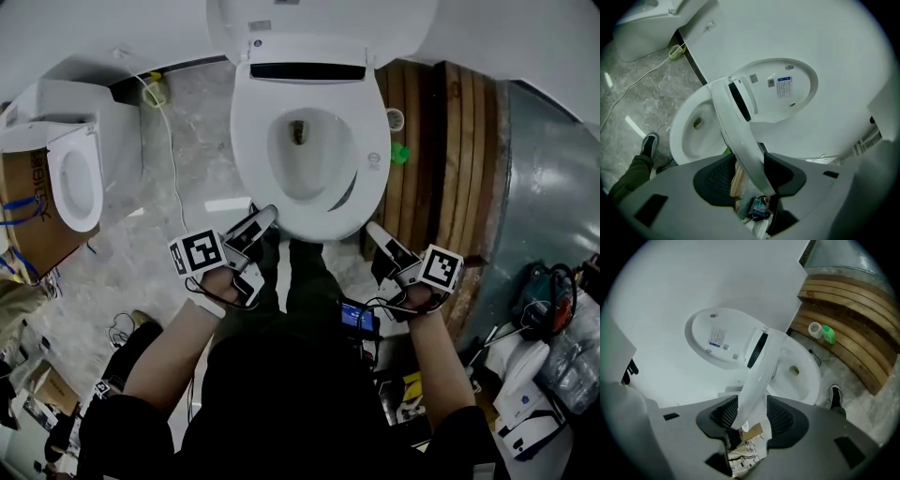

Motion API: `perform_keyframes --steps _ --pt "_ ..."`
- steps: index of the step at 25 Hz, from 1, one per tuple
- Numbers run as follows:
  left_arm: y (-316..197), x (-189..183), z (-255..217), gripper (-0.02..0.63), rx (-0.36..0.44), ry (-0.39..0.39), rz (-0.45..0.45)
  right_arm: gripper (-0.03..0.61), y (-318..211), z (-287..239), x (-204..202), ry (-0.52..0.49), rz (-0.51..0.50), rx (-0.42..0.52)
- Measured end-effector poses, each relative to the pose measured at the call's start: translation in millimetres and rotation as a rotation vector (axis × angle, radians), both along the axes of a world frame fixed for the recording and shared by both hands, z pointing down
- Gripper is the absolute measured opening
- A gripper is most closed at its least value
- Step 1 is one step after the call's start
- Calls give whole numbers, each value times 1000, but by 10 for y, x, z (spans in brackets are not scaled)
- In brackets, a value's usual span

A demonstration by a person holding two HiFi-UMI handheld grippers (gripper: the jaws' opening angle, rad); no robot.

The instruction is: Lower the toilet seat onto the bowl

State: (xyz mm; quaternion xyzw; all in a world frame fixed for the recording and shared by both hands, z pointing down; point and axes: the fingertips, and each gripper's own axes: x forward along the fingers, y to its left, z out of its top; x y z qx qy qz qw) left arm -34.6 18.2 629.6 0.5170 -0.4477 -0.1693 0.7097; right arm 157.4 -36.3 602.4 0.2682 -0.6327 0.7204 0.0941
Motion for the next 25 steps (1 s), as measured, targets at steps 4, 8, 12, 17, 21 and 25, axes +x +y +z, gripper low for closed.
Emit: perform_keyframes --steps 4,8,12,17,21,25 --pt "51 10 102 201 -14 0 16 202 -13 119 -74 -9 4 -32" --pt "107 30 199 196 -21 1 28 202 38 317 -98 30 -14 -51" --pt "174 36 305 192 -30 -1 35 202 99 480 -111 50 -5 -74" --pt "270 46 471 187 -57 -2 40 187 191 637 -127 44 -21 -99" --pt "347 55 645 183 -91 -4 39 184 267 812 -108 48 -50 -94" --pt "415 55 894 178 -121 -10 48 183 351 1060 -101 55 -66 -109"
